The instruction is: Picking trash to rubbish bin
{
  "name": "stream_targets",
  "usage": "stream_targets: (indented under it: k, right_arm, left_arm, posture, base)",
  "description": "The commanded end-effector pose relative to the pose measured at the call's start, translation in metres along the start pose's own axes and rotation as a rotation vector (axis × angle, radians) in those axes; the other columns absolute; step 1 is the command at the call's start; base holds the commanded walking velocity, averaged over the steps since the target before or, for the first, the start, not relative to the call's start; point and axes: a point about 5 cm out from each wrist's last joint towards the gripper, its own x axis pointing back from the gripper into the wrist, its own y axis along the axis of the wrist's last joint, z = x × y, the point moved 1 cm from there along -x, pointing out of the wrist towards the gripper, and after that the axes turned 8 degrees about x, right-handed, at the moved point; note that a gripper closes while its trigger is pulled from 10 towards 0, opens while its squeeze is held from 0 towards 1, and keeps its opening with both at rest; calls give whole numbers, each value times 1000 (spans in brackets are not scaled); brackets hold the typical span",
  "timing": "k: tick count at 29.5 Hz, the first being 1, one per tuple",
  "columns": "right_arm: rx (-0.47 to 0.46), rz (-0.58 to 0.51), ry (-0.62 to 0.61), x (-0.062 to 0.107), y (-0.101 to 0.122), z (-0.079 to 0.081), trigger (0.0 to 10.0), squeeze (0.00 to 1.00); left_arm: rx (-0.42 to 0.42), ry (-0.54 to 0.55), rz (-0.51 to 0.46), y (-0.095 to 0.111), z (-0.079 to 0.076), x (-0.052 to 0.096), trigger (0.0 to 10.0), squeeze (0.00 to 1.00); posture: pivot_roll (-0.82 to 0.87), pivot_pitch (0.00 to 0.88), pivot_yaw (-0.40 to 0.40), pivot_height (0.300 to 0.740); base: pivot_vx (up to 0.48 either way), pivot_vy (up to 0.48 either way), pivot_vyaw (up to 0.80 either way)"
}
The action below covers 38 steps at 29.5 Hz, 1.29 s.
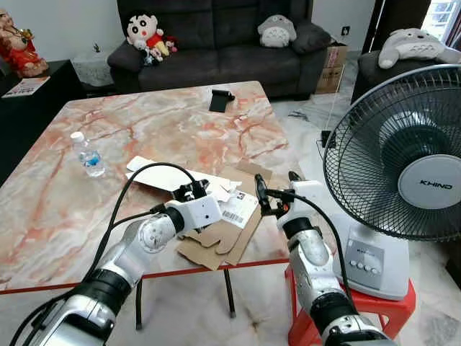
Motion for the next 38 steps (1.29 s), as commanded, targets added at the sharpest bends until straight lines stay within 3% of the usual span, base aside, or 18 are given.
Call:
stream_targets:
  k: [1, 12, 21, 22, 23, 24, 34, 38]
  right_arm:
    - [2, -22, 14, -3, 6, 4, 10000, 0]
    - [-2, -15, 12, 3, 4, 5, 10000, 0]
    - [-3, -9, 5, 7, 2, 5, 10000, 0]
    - [-2, -7, 3, 8, 2, 4, 10000, 0]
    - [-2, -7, 3, 8, 2, 4, 10000, 0]
    - [-1, -6, 1, 8, 2, 4, 10000, 0]
    - [-1, -4, -4, 5, 4, 3, 10000, 0]
    - [-3, -3, -5, 4, 4, 4, 10000, 0]
  left_arm:
    - [-31, 10, 20, -2, 5, -1, 10000, 0]
    - [-57, 131, 54, 3, 12, -19, 10000, 0]
    - [-57, 143, 68, 11, 5, -34, 10000, 0]
    - [-54, 146, 64, 14, 4, -36, 9176, 0]
    - [-54, 146, 64, 14, 4, -36, 9176, 0]
    - [-55, 159, 59, 16, 4, -38, 0, 0]
    - [-68, 211, 60, 14, 8, -38, 0, 0]
    - [-69, 197, 72, 7, 1, -34, 0, 0]
  posture:
    - [47, 68, 78, 740]
    - [37, 109, 76, 740]
    - [19, 120, 82, 740]
    - [16, 119, 82, 740]
    - [16, 119, 82, 740]
    - [12, 118, 84, 740]
    - [18, 104, 85, 740]
    - [7, 93, 91, 740]
  base:
    - [0, 0, 0]
    - [0, 0, 0]
    - [0, 0, 0]
    - [0, 0, 0]
    - [0, 0, 0]
    - [0, 0, 0]
    - [0, 0, 0]
    - [0, 0, 0]
